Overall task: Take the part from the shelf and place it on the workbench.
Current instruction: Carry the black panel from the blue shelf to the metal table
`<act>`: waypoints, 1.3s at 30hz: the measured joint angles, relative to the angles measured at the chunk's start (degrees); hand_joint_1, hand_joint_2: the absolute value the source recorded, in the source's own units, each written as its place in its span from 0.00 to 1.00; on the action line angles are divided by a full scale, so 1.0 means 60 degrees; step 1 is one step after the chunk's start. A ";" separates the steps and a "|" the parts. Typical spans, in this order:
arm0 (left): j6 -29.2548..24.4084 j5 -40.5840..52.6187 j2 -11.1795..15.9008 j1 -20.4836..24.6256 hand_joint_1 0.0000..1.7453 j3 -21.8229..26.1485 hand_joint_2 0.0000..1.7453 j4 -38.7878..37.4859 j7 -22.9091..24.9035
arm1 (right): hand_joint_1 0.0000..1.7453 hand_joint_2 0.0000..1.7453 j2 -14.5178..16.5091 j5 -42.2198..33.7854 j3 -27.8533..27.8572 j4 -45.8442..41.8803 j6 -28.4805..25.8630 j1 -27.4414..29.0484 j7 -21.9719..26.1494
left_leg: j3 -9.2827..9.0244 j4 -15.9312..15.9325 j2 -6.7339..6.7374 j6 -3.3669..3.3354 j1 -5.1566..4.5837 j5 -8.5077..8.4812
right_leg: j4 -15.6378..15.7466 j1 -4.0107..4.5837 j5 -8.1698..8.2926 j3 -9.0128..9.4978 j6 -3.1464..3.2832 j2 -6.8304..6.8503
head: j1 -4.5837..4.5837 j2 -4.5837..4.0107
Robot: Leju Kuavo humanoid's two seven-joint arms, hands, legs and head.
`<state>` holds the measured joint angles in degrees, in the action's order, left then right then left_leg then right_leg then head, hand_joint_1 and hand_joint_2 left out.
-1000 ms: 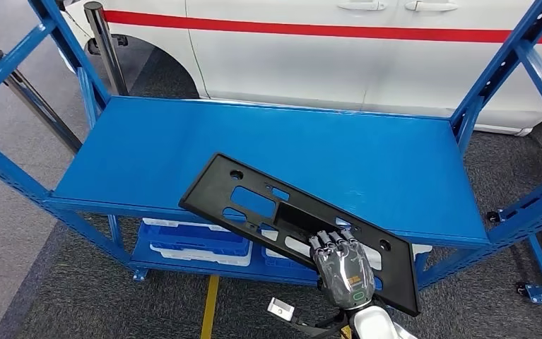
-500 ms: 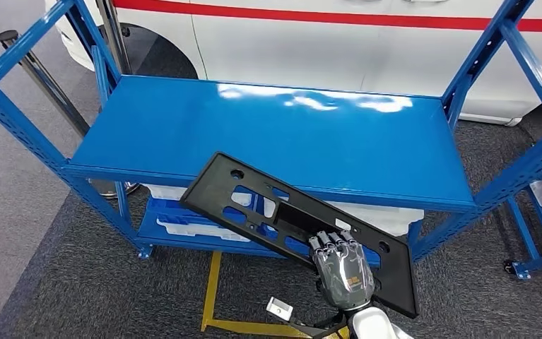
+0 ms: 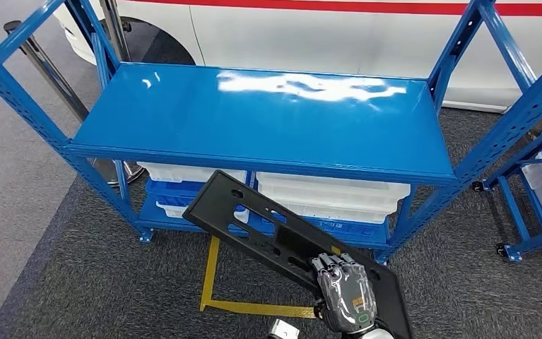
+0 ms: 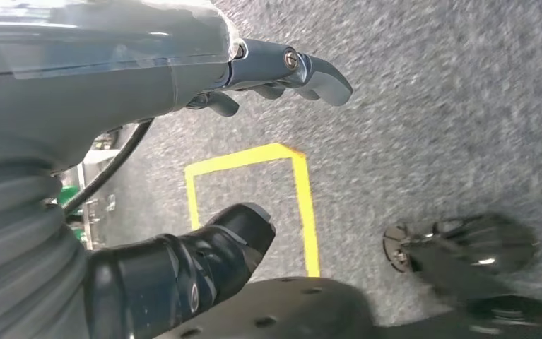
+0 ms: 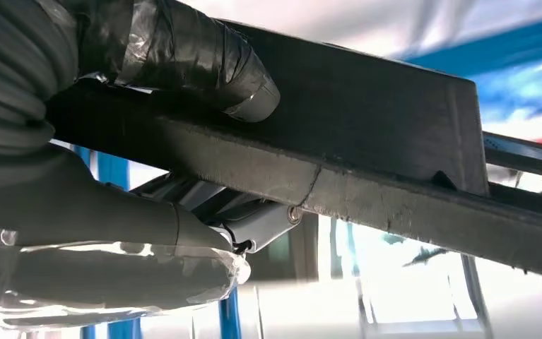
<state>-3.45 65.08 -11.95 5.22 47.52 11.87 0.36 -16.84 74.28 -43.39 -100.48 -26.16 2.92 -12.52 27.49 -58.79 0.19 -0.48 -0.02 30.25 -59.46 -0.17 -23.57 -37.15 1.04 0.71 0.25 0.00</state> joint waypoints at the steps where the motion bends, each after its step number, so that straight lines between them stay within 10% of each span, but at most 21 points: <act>1: -0.0051 0.0052 -0.0070 0.0033 0.00 -0.0009 1.00 0.0000 -0.0004 | 1.00 1.00 0.0149 -0.0740 0.0011 -0.0017 0.0018 0.0041 0.0321 | -0.0153 0.0318 -0.0008 -0.0035 -0.0040 0.0051 | 0.0032 -0.0020 0.0097 -0.0032 -0.0057 0.0010 | 0.0000 0.0000; 4: -0.0049 0.0208 -0.0315 0.0120 0.00 -0.0073 1.00 0.0000 -0.0059 | 1.00 1.00 0.0582 -0.1986 0.0043 -0.0025 0.0066 0.0158 0.0852 | -0.0043 0.0538 0.0031 -0.0150 -0.0018 -0.0247 | 0.0059 -0.0053 0.0125 -0.0102 -0.0217 -0.0013 | -0.0002 0.0000; 8: -0.0038 0.0289 -0.0551 0.0190 0.00 -0.0131 1.00 0.0000 -0.0093 | 1.00 1.00 0.1001 -0.3177 0.0175 -0.0033 0.0159 0.0267 0.1530 | 0.0392 0.0536 0.0106 -0.0328 0.0029 -0.0641 | -0.1758 -0.0099 -0.1472 -0.0590 -0.0374 -0.0086 | -0.0005 0.0000; 10: -0.0034 0.0293 -0.0604 0.0213 0.00 -0.0157 1.00 0.0001 -0.0114 | 1.00 1.00 0.1150 -0.3573 0.0261 -0.0033 0.0215 0.0293 0.1791 | 0.0690 0.0406 0.0118 -0.0305 0.0035 -0.0773 | -0.2533 -0.0147 -0.1600 -0.0602 -0.0447 -0.0086 | -0.0005 0.0000; 13: -0.0035 0.0296 -0.0664 0.0278 0.00 -0.0199 1.00 0.0005 -0.0187 | 1.00 1.00 0.1357 -0.4046 0.0393 -0.0045 0.0311 0.0302 0.2065 | 0.1134 0.0112 0.0111 -0.0210 0.0068 -0.0897 | -0.1449 -0.0248 -0.1005 0.0460 -0.0534 -0.0084 | -0.0004 0.0000; 15: -0.0045 0.0278 -0.0694 0.0326 0.00 -0.0248 1.00 0.0009 -0.0237 | 1.00 1.00 0.1489 -0.4576 0.0466 -0.0086 0.0422 0.0324 0.2343 | 0.1319 -0.0045 0.0096 -0.0106 0.0056 -0.0978 | -0.0370 -0.0230 -0.1070 0.1147 -0.0491 -0.0114 | -0.0004 0.0000; 18: -0.0062 0.0190 -0.0782 0.0356 0.00 -0.0310 1.00 0.0015 -0.0268 | 1.00 1.00 0.1661 -0.5846 0.0564 -0.0145 0.0678 0.0369 0.2956 | 0.1447 -0.0054 0.0082 0.0076 0.0047 -0.1175 | -0.0045 -0.0169 -0.1066 0.1161 -0.0275 -0.0128 | -0.0004 0.0000; 20: -0.0053 0.0149 -0.0831 0.0371 0.00 -0.0330 1.00 0.0015 -0.0278 | 1.00 1.00 0.1769 -0.6621 0.0619 -0.0160 0.0884 0.0381 0.3274 | 0.1622 -0.0277 0.0066 0.0181 0.0082 -0.0850 | 0.0000 -0.0182 -0.0858 0.0960 -0.0067 -0.0097 | -0.0001 0.0000; 24: -0.0024 0.0161 -0.0885 0.0465 0.00 -0.0434 1.00 0.0015 -0.0231 | 1.00 1.00 0.1883 -0.8669 0.0725 -0.0182 0.1642 0.0434 0.3959 | 0.1955 -0.2246 0.0051 0.0308 0.0114 0.0777 | 0.0002 -0.0128 -0.0415 0.0438 0.0114 -0.0049 | 0.0008 0.0000; 27: 0.0049 0.0262 -0.0886 0.0592 0.00 -0.0618 1.00 0.0015 -0.0004 | 1.00 1.00 0.1892 -1.0574 0.0822 -0.0186 0.2475 0.0523 0.4585 | 0.1354 -0.2331 0.0046 0.0283 0.0112 0.0273 | -0.0058 -0.0090 -0.0116 0.0024 0.0093 -0.0027 | 0.0009 0.0000; 31: 0.0144 0.0289 -0.0888 0.0817 0.00 -0.0842 1.00 0.0015 0.0157 | 1.00 1.00 0.1892 -1.1763 0.0919 -0.0278 0.3046 0.0630 0.5162 | -0.0382 0.0137 -0.0026 0.0113 0.0047 0.0199 | -0.0089 -0.0071 0.0268 -0.0274 -0.0061 -0.0031 | 0.0007 0.0000; 34: 0.0153 0.0263 -0.0889 0.0873 0.00 -0.0938 1.00 0.0015 0.0209 | 1.00 1.00 0.1891 -1.2162 0.0976 -0.0308 0.3346 0.0652 0.5303 | -0.0346 0.0475 -0.0001 -0.0024 0.0039 0.0074 | 0.0035 -0.0084 0.0506 -0.0323 -0.0226 -0.0057 | 0.0001 0.0000; 39: 0.0591 0.0138 -0.0722 0.0995 0.00 -0.1040 1.00 0.0034 0.0586 | 1.00 1.00 0.1903 -1.2737 0.1090 -0.0295 0.4103 0.0493 0.5592 | 0.0393 0.0438 0.0101 -0.0285 0.0061 -0.0580 | -0.1988 -0.0121 -0.1468 -0.0768 -0.0365 -0.0104 | -0.0002 0.0000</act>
<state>0.09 65.91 -16.29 11.19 41.28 12.07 3.87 -5.42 -2.15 -36.85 -102.25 -1.54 5.88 21.03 29.85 -56.17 0.79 -2.19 0.34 26.77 -71.39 -0.90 -32.38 -41.76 -1.15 0.09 0.23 0.00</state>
